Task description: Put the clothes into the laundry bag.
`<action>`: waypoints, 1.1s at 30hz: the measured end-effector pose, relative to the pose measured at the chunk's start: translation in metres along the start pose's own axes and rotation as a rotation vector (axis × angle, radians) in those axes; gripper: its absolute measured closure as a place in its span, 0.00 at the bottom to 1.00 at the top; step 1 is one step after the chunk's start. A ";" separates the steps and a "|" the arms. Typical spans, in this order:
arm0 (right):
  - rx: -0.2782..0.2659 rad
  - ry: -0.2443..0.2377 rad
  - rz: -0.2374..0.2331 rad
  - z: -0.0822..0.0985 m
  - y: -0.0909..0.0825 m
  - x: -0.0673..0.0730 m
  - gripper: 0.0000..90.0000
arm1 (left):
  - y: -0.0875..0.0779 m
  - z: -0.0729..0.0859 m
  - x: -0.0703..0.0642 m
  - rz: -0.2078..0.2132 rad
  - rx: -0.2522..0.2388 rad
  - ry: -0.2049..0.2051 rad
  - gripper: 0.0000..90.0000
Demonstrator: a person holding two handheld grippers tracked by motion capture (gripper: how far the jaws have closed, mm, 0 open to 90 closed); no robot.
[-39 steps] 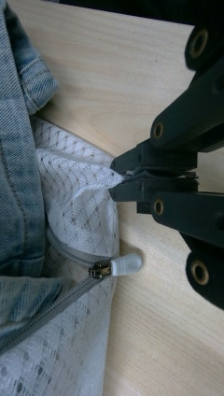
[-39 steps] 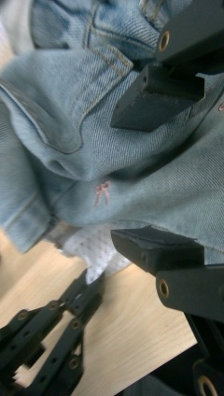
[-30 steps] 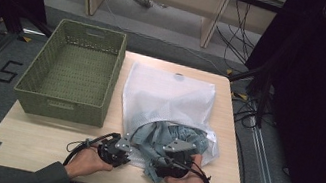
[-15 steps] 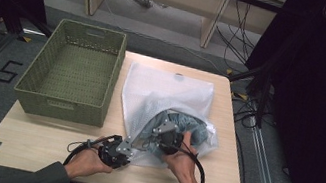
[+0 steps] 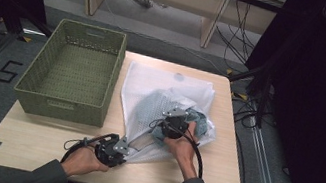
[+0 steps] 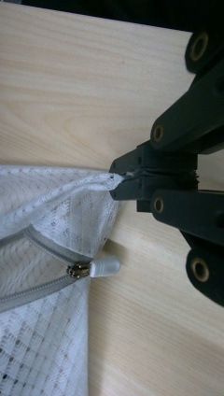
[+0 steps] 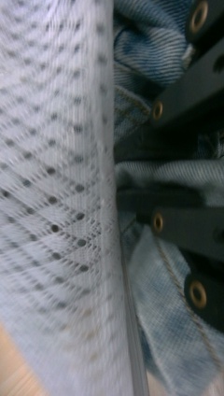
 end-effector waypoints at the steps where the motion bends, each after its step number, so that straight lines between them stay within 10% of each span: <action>1: -0.010 0.007 -0.006 -0.001 -0.003 0.000 0.80 | -0.001 0.001 0.003 -0.001 0.000 0.003 0.97; 11: -0.147 0.040 -0.095 -0.015 -0.048 0.011 0.63 | -0.008 0.015 0.023 -0.020 0.043 -0.053 0.96; 19: -0.122 0.094 -0.128 0.003 -0.073 0.010 0.57 | -0.023 0.010 0.035 -0.101 0.012 -0.077 0.83; 25: -0.123 0.107 -0.121 0.013 -0.077 0.002 0.55 | -0.035 -0.032 0.013 -0.055 -0.137 -0.086 0.68; 33: -0.097 0.128 -0.134 0.014 -0.072 0.007 0.55 | 0.008 -0.051 -0.012 -0.002 -0.099 -0.024 0.60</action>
Point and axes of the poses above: each handheld gripper's, and its own axes: y roughly forward along the jaws, z roughly out of its underside, x roughly to its left, the point moved 9 cm from there along y, roughly forward along the jaws, and after that the axes turned 12 degrees about -z, right-handed, at the moved point
